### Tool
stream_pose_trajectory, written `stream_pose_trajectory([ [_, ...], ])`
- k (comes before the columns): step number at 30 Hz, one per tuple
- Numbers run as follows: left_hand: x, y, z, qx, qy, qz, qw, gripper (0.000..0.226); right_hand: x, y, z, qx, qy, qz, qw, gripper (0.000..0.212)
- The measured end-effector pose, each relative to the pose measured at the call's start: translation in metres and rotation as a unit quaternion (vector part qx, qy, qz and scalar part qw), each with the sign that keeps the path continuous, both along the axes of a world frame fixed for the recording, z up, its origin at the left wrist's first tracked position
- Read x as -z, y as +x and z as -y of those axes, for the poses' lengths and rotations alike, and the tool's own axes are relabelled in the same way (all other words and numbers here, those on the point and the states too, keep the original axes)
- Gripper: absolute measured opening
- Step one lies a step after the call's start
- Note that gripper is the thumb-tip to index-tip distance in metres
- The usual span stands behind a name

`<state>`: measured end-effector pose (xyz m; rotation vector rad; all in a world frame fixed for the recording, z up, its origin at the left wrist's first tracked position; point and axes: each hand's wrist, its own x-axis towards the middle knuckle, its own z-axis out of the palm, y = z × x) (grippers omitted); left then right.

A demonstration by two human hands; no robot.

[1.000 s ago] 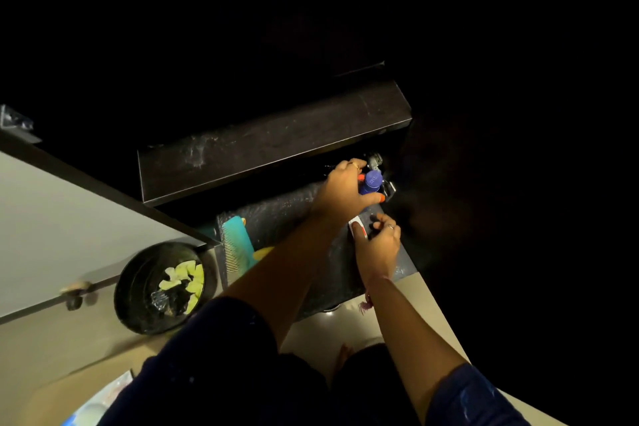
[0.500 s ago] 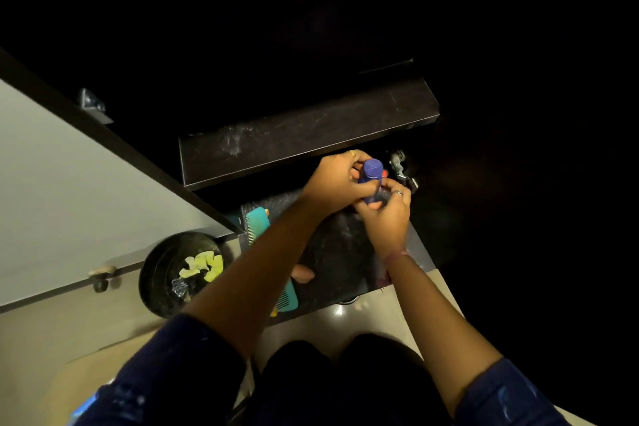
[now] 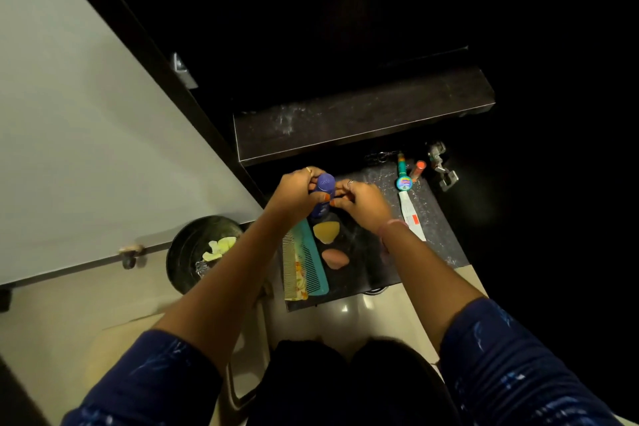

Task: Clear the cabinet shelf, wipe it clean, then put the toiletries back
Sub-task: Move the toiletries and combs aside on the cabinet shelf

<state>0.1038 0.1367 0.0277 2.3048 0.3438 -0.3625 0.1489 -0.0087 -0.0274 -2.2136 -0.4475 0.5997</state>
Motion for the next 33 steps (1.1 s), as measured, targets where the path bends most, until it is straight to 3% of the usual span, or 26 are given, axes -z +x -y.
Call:
stream_pose_trajectory([
  [7,0.004,-0.008,-0.006,-0.013,-0.007,-0.005,1.000,0.033,0.006,-0.008,-0.003,-0.010,-0.034,0.008,0.999,0.029],
  [10,0.005,-0.009,-0.008,-0.015,-0.003,-0.015,1.000,0.046,0.006,-0.011,-0.004,0.012,-0.052,0.004,0.999,0.031],
  [14,0.001,-0.009,-0.010,0.010,0.011,-0.031,0.999,0.062,0.014,-0.017,0.015,0.145,-0.044,-0.024,0.988,0.029],
  [18,-0.011,-0.010,-0.008,0.053,0.032,-0.020,0.998,0.071,0.019,-0.027,0.050,0.316,-0.044,-0.029,0.947,0.024],
  [22,-0.029,-0.001,0.009,0.093,0.060,0.036,0.993,0.061,0.029,-0.030,0.081,0.411,-0.059,-0.062,0.908,0.023],
  [26,-0.026,0.023,0.041,0.163,0.104,0.047,0.980,0.043,0.032,-0.023,0.089,0.394,-0.096,-0.025,0.914,0.034],
  [33,0.024,0.062,0.106,0.100,0.097,-0.051,0.989,0.025,0.043,-0.015,0.093,0.347,-0.137,-0.064,0.926,0.044],
])
